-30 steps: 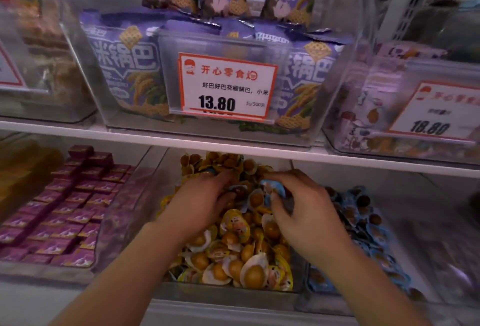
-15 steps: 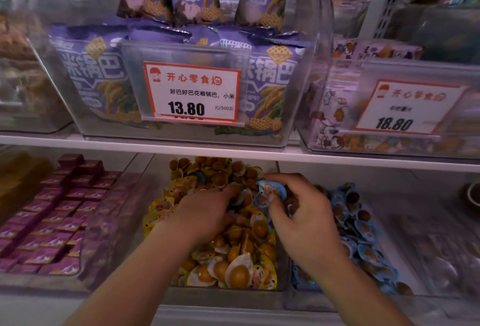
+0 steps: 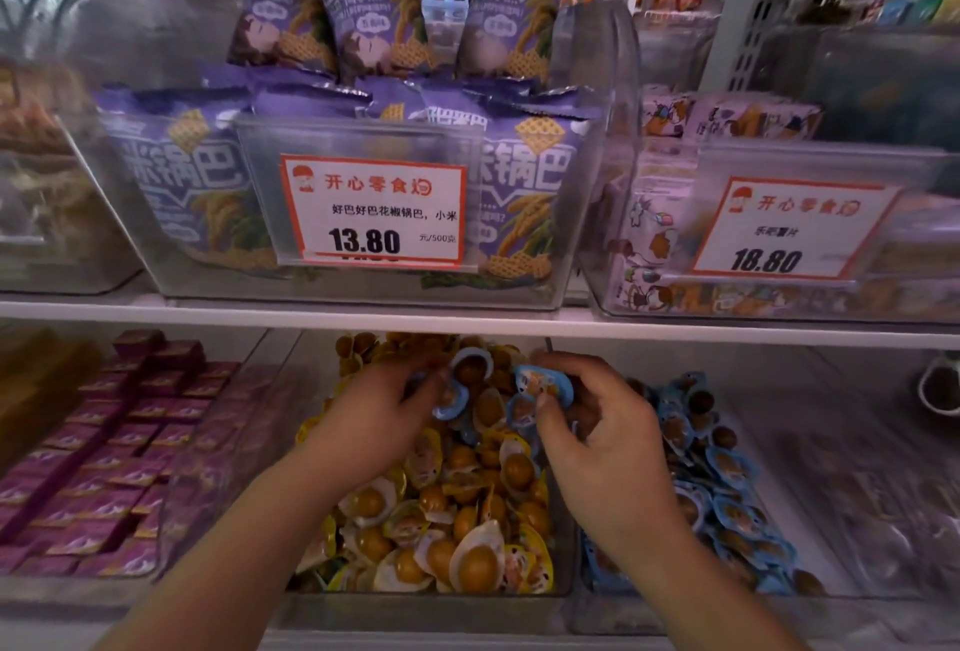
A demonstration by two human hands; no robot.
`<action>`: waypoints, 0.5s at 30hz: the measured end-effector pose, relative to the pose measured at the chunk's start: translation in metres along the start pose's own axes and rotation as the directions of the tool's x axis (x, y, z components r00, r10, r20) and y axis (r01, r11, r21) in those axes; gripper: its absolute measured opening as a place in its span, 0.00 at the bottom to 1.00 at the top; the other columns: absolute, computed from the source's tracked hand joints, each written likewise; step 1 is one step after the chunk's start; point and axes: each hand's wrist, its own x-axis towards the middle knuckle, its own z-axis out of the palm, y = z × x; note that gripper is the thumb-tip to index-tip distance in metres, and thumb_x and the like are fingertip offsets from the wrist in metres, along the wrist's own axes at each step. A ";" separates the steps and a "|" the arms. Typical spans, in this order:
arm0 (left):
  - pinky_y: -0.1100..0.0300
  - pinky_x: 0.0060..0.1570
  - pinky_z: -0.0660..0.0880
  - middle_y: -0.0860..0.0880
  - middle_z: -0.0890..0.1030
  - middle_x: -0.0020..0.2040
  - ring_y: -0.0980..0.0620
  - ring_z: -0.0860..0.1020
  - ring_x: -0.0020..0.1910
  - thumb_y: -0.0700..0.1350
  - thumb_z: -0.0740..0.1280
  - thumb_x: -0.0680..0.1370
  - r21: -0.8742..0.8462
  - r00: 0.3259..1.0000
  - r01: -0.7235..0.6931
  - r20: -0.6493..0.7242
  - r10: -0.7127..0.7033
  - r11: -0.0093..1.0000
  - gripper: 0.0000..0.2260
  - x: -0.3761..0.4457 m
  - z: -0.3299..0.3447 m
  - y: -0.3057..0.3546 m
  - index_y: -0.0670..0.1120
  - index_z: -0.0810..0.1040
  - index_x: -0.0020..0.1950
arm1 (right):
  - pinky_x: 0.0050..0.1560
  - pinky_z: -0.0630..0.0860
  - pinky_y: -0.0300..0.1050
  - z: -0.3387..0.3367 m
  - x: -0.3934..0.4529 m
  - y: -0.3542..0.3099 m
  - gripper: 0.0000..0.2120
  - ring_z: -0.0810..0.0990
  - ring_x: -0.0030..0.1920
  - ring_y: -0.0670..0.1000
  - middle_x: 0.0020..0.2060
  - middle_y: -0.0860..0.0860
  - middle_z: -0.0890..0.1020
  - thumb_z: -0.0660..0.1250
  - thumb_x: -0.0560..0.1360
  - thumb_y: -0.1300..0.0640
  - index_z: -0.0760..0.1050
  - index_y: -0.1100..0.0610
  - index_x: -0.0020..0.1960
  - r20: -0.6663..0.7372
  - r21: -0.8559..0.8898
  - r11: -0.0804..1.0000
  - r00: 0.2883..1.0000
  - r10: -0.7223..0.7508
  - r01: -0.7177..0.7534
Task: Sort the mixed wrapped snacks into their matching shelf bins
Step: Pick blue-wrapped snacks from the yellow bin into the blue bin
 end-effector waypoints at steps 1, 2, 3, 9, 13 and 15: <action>0.62 0.52 0.77 0.58 0.85 0.49 0.62 0.81 0.51 0.49 0.64 0.82 -0.081 1.000 -0.024 0.010 0.025 0.996 0.07 -0.001 -0.003 0.010 0.57 0.81 0.53 | 0.44 0.81 0.38 0.001 0.001 -0.005 0.15 0.84 0.45 0.44 0.45 0.42 0.85 0.69 0.78 0.62 0.81 0.42 0.52 -0.029 0.089 0.993 0.997 0.076 -0.074; 0.64 0.52 0.76 0.59 0.85 0.50 0.63 0.81 0.51 0.51 0.63 0.81 -0.139 0.997 -0.065 0.033 0.070 0.988 0.07 -0.004 -0.005 0.022 0.57 0.81 0.53 | 0.43 0.83 0.42 0.002 0.003 -0.010 0.13 0.85 0.43 0.47 0.43 0.45 0.86 0.69 0.78 0.63 0.83 0.45 0.50 -0.065 0.207 0.965 0.982 0.177 -0.160; 0.65 0.53 0.76 0.59 0.84 0.50 0.63 0.81 0.52 0.53 0.63 0.80 -0.164 0.991 -0.105 0.063 0.117 0.981 0.09 -0.008 -0.005 0.034 0.56 0.82 0.54 | 0.41 0.83 0.46 0.002 0.004 -0.015 0.11 0.86 0.43 0.51 0.43 0.49 0.87 0.68 0.78 0.64 0.84 0.49 0.46 -0.088 0.352 0.901 0.950 0.301 -0.253; 0.73 0.46 0.72 0.65 0.80 0.47 0.66 0.78 0.50 0.54 0.62 0.81 0.075 0.950 -0.309 -0.005 0.311 0.948 0.05 -0.032 0.013 0.078 0.62 0.76 0.54 | 0.37 0.82 0.53 -0.013 0.000 -0.040 0.19 0.86 0.45 0.59 0.48 0.63 0.85 0.61 0.79 0.49 0.83 0.63 0.52 0.350 0.754 0.287 0.731 0.586 -0.590; 0.59 0.46 0.73 0.55 0.79 0.48 0.53 0.77 0.46 0.54 0.59 0.80 0.301 0.856 -0.479 -0.049 0.515 0.825 0.12 -0.044 0.031 0.098 0.53 0.78 0.59 | 0.39 0.81 0.50 -0.021 -0.009 -0.045 0.15 0.86 0.42 0.54 0.46 0.60 0.85 0.66 0.77 0.50 0.83 0.61 0.52 0.481 0.780 0.102 0.696 0.534 -0.617; 0.54 0.46 0.75 0.53 0.78 0.50 0.49 0.76 0.48 0.57 0.58 0.78 0.375 0.881 -0.434 -0.016 0.474 0.819 0.17 -0.047 0.038 0.107 0.53 0.77 0.62 | 0.34 0.81 0.46 -0.028 -0.011 -0.041 0.14 0.85 0.39 0.54 0.43 0.60 0.84 0.65 0.78 0.53 0.84 0.64 0.48 0.486 0.807 0.033 0.695 0.530 -0.589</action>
